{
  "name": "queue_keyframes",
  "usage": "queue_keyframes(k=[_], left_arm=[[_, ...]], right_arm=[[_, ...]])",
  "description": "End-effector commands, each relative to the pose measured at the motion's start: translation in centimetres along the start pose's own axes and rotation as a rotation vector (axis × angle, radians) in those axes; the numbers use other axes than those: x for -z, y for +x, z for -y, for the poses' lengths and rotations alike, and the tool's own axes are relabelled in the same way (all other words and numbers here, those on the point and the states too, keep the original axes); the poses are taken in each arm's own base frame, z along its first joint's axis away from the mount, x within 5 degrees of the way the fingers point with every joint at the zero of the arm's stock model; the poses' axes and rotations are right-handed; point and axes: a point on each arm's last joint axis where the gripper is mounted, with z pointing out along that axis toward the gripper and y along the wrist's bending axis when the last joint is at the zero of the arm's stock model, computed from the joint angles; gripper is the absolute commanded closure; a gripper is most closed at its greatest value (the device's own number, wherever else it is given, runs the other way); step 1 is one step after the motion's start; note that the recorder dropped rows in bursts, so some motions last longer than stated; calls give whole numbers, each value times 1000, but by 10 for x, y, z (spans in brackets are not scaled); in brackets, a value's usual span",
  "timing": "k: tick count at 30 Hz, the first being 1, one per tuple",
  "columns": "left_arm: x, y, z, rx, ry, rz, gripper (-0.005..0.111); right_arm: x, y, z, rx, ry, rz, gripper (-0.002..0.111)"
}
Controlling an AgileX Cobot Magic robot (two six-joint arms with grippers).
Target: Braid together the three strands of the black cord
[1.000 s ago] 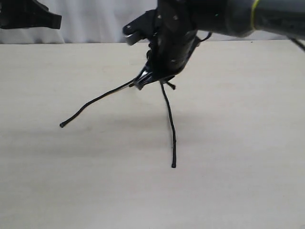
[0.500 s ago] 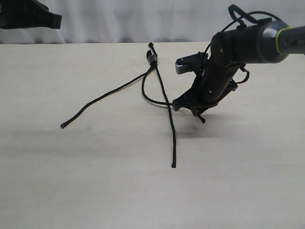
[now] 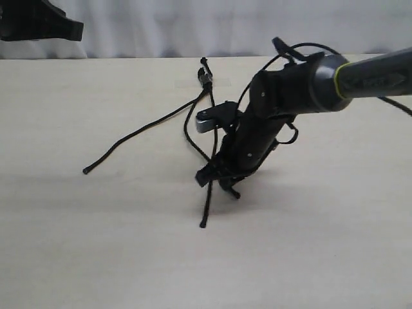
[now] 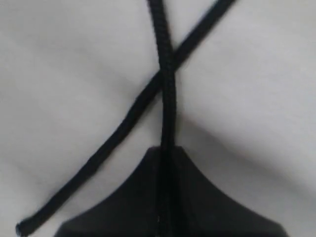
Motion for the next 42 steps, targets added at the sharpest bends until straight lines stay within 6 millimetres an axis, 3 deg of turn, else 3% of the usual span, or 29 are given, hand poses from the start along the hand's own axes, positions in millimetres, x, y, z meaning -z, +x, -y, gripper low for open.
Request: queue_keyframes(k=[1,3,7,10,13,16,21,26,29,31,34,36,39,42], left_arm=[[2,-1,0,17,-3,16,107],[2,-1,0,17,-3,16,107],[2,-1,0,17,-3,16,107],[2,-1,0,17,-3,16,107],[2,-1,0,17,-2,14,107],[2,-1,0,31,2,16,107],[2,-1,0,31,2,16,107],[2,-1,0,31,2,16,107],[2,-1,0,33,3,16,107],[2,-1,0,33,3,14,107],[2,1,1,41,11,-3,107],[0,3,1,44,14,-18,107],[-7,6,2,44,17,-37,107],[-20,11,12,6,50,-74,107]], right_arm=[[5,-1,-30,119,-19,1,104],[27,-7,-34,133,-15,55,104],[89,-16,-26,145,47,229,104],[132,-15,-7,84,101,359,104],[158,-8,23,2,139,415,104],[159,1,53,-101,167,426,104],[106,23,107,-246,209,364,104],[66,33,134,-357,196,266,104],[50,36,138,-361,194,220,102],[43,37,139,-365,191,208,86],[41,36,140,-356,198,204,43],[49,33,140,-325,209,218,32],[74,28,137,-297,232,298,30],[107,24,132,-282,260,402,40]])
